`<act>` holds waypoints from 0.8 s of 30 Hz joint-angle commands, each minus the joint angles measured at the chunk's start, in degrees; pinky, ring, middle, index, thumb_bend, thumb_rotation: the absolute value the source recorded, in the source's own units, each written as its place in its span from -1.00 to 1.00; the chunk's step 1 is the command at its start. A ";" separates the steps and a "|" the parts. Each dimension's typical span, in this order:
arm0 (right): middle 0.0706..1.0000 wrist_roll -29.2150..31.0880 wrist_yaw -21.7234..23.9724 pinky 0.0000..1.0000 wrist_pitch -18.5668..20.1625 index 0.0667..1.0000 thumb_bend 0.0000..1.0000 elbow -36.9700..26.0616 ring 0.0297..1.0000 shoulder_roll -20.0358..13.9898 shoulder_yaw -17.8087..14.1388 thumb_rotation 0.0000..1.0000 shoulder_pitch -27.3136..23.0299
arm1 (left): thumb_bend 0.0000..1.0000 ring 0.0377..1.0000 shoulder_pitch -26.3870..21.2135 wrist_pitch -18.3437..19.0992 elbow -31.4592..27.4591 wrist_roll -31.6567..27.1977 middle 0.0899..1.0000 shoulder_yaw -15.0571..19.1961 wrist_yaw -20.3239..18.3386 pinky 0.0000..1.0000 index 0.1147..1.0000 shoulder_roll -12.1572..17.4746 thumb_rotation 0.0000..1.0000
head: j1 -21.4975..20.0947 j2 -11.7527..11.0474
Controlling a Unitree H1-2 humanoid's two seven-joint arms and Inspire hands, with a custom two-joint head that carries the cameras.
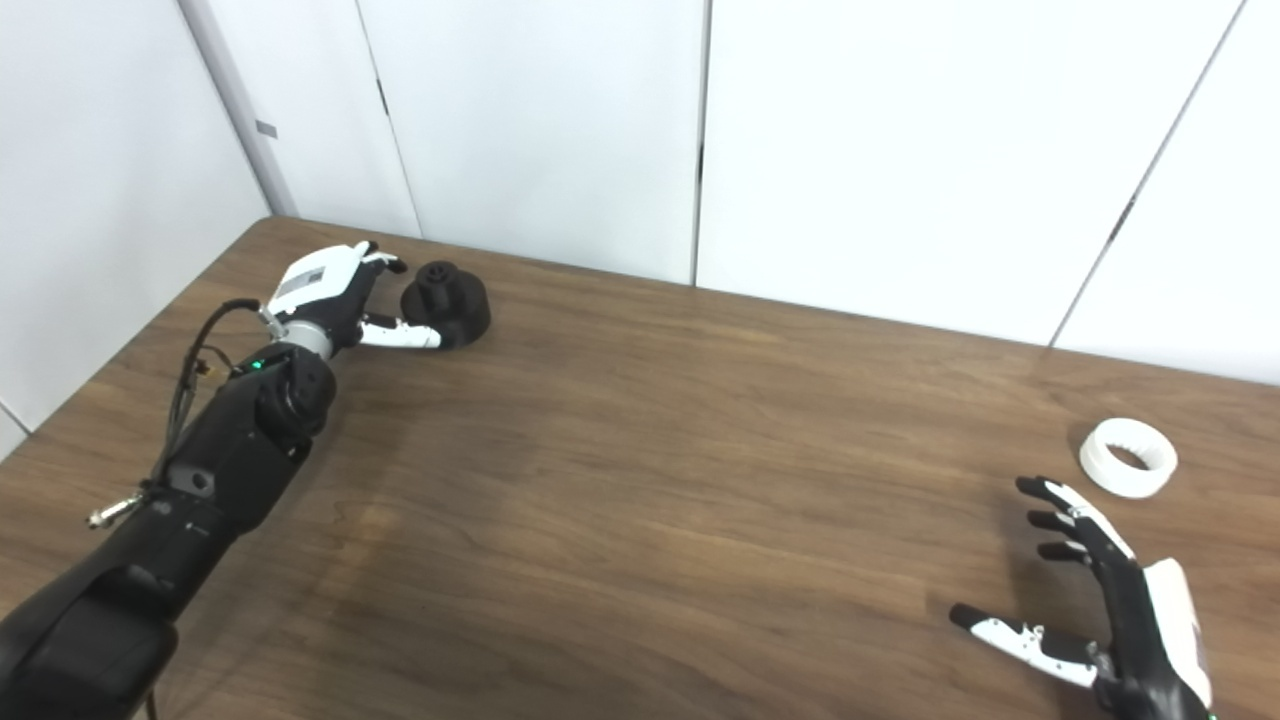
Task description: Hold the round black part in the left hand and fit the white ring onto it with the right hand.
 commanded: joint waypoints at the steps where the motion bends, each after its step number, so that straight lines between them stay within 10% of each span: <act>1: 0.70 0.16 -0.35 0.29 -1.14 0.55 0.53 -2.22 0.51 -0.53 -0.60 -0.75 -0.67 | 1.00 1.00 -3.54 -1.26 -0.29 0.20 1.00 0.32 2.38 0.89 0.65 1.25 0.07 | -0.04 0.05; 24: 0.80 -0.46 -0.33 0.17 0.71 0.53 0.54 -4.87 0.51 0.67 -1.03 -0.77 0.68 | 1.00 1.00 -6.67 -3.28 5.63 -1.88 1.00 -1.35 3.39 0.99 0.65 -0.84 0.04 | -1.15 0.82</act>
